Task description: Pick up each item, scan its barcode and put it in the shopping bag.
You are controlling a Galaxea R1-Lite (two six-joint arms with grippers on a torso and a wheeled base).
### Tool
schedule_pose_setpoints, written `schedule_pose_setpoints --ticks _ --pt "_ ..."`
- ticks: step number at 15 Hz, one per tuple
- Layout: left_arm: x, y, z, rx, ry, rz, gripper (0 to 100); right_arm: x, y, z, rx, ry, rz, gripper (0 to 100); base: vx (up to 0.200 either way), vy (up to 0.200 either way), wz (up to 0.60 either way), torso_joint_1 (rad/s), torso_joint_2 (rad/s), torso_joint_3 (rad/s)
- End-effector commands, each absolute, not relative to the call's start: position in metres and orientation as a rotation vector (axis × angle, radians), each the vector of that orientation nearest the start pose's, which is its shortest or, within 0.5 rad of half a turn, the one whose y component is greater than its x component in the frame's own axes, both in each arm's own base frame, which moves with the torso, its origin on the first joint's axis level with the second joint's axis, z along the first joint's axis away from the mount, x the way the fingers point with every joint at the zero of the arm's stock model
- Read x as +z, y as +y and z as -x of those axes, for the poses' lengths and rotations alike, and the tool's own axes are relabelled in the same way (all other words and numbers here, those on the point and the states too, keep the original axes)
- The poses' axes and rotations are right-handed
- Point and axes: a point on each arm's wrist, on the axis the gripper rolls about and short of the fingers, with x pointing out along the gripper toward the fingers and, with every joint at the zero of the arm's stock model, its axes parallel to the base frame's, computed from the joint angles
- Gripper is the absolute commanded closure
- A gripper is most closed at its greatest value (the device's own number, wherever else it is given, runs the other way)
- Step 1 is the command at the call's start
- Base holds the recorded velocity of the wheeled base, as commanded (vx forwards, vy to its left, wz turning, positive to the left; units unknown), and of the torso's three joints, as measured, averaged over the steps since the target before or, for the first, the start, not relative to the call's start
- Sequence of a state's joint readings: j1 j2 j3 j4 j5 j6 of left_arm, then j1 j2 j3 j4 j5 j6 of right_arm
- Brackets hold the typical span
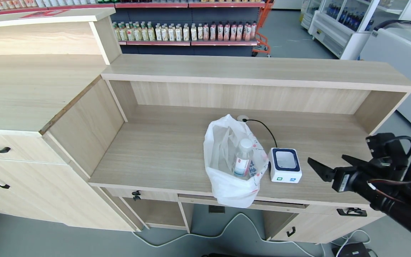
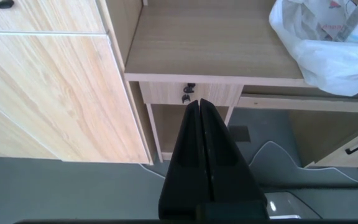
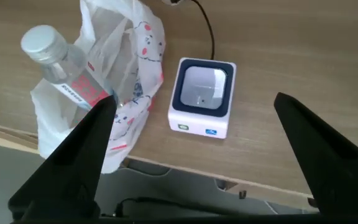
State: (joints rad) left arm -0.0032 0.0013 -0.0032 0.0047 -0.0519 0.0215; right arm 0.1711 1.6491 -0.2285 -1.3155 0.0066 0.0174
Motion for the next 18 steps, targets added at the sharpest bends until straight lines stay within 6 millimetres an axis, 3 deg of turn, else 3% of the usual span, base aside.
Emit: schedule_pose_setpoints --ticks 1,3,9,18 --pt "0.076 -0.001 0.023 -0.055 0.002 -0.021 100 0.134 0.022 -0.202 0.112 0.075 -0.027 0 0.000 0.000 0.00 0.000 0.00 0.000" --pt "0.076 -0.001 0.023 -0.054 0.004 -0.021 100 0.137 0.014 -0.203 0.074 0.059 -0.027 0 0.000 0.000 0.00 0.000 0.00 0.000" --pt "0.076 -0.001 0.023 -0.055 0.002 -0.023 100 0.123 -0.025 -0.214 -0.100 0.144 0.049 0 0.000 -0.200 0.00 0.001 0.00 0.002" --pt "0.076 -0.001 0.023 -0.055 0.002 -0.021 100 0.112 -0.027 -0.227 -0.097 0.187 0.058 0 0.000 -0.200 0.00 0.002 0.00 0.001"
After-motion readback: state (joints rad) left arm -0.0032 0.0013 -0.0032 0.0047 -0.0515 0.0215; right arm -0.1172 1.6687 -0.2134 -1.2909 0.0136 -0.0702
